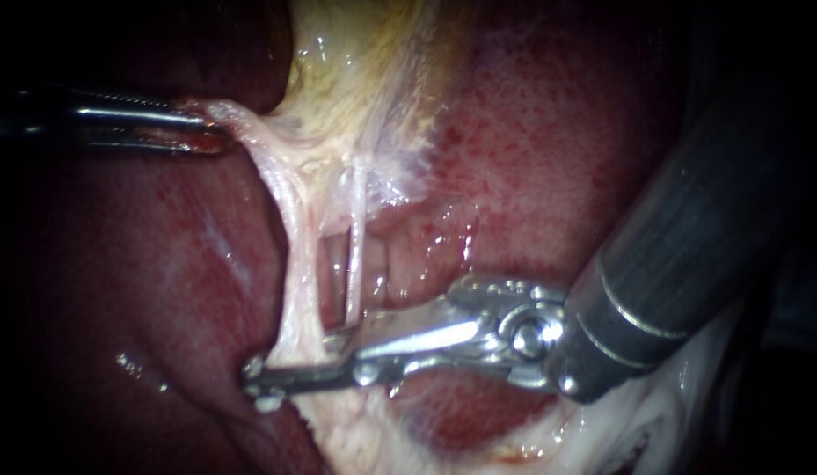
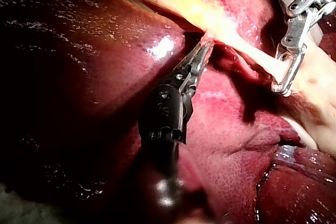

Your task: Clipping second clip left tube

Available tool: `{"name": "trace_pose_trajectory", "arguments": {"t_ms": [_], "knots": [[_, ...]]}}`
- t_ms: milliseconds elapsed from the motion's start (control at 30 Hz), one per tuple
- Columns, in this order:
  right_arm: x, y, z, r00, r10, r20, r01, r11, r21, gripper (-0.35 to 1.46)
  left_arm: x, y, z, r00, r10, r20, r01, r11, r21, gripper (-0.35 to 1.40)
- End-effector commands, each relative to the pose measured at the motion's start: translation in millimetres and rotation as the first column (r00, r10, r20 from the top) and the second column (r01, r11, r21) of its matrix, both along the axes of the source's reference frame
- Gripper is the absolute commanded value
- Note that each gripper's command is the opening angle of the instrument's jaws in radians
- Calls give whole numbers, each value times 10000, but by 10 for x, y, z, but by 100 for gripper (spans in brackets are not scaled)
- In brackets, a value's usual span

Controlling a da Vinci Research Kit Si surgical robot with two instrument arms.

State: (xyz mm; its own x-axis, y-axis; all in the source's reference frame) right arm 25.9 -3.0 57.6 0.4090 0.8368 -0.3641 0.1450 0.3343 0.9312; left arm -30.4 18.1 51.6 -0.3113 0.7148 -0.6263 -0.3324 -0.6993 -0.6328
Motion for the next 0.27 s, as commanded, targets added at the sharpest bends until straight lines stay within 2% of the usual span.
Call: {"name": "trace_pose_trajectory", "arguments": {"t_ms": [33, 267], "knots": [[-1, 0, 1, 10000, 5, 6, -5, 10000, -3, -35, 0, 0, 0, 10000, 2, 1, -2, 10000, 2, -35], [-1, 0, 1, 10000, 5, 5, -5, 10000, -1, -35, 0, 1, 2, 10000, 0, -1, 0, 10000, 2, -35]]}}
